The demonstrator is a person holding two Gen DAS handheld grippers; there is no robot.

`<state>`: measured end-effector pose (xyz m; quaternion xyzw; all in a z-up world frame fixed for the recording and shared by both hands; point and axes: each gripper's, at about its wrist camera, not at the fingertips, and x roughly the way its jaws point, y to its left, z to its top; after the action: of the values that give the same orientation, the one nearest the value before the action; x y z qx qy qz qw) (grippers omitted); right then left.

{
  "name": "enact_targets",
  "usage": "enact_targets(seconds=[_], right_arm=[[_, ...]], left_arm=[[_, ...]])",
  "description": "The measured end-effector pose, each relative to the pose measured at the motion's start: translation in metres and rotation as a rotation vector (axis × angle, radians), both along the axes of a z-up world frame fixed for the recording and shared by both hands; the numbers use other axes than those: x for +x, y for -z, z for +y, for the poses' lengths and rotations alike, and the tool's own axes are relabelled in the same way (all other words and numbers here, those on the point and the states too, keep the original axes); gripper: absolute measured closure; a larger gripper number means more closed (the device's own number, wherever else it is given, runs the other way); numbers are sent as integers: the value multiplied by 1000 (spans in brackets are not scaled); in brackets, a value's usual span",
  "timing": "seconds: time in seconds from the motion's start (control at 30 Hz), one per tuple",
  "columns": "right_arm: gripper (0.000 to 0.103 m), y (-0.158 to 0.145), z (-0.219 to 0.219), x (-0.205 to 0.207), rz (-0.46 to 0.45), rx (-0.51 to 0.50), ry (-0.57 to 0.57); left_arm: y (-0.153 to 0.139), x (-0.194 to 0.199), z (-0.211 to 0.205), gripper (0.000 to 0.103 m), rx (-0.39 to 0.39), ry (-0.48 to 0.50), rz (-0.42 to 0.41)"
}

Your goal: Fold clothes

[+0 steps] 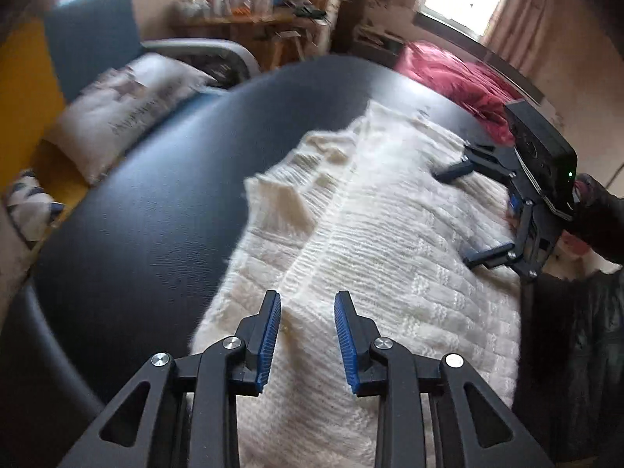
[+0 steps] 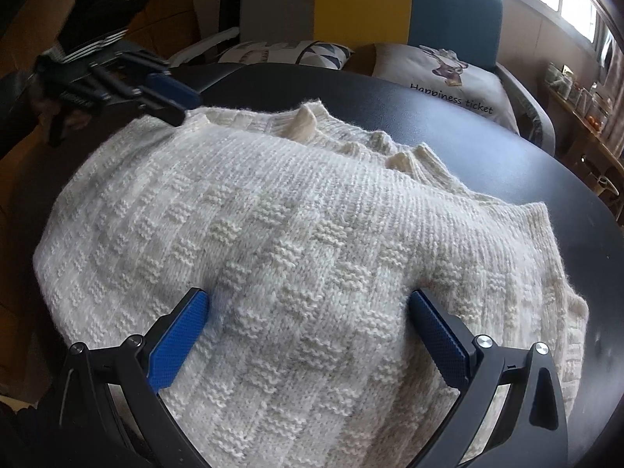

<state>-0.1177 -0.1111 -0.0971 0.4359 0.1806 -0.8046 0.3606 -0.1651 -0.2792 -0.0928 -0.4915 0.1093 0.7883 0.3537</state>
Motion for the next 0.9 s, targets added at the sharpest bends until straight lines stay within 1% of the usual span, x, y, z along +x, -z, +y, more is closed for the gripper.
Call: enact_targets(seconds=[0.07,0.13,0.23,0.27,0.3,0.33,0.4,0.43,0.53,0.63,0.73,0.77,0.83,0.9], right_arm=[[0,-1,1,0,-6,6,-15],[0,-1,1,-1,-13,9,-24],[0,-5,3,-3,-33,-1,-17],[0,-7,4,-4,-39,-11,-10],[0,-9,5,-5,-45,-22,-2],[0,-11,6,-6,-48,-31,6],[0,-14,7,-7,-42,-42,17],[0,-15,8,-8,-37,-46,23],[0,-19,7,-7,-21,-44,38],[0,-24,4,-6,1,-36,46],[0,-37,0,-2,48,-66,47],[0,-41,-3,-2,58,-75,43],[0,-42,-11,-3,67,-74,31],[0,-36,-22,-6,73,-41,29]], left_arm=[[5,-6,1,74,3,20,-39],[15,-14,4,74,-3,41,-100],[20,-18,6,75,38,53,-171],[21,-18,7,75,39,53,-184],[20,-17,8,77,37,47,-182],[19,-14,8,83,46,48,-178],[18,-7,11,88,28,57,-147],[17,-2,14,95,8,57,-118],[8,11,20,98,-27,19,-10],[-8,21,15,98,19,-58,86],[-26,30,6,98,83,-141,176],[-26,28,6,98,78,-161,188],[-15,18,6,98,44,-218,180],[6,7,9,98,-13,-267,147]])
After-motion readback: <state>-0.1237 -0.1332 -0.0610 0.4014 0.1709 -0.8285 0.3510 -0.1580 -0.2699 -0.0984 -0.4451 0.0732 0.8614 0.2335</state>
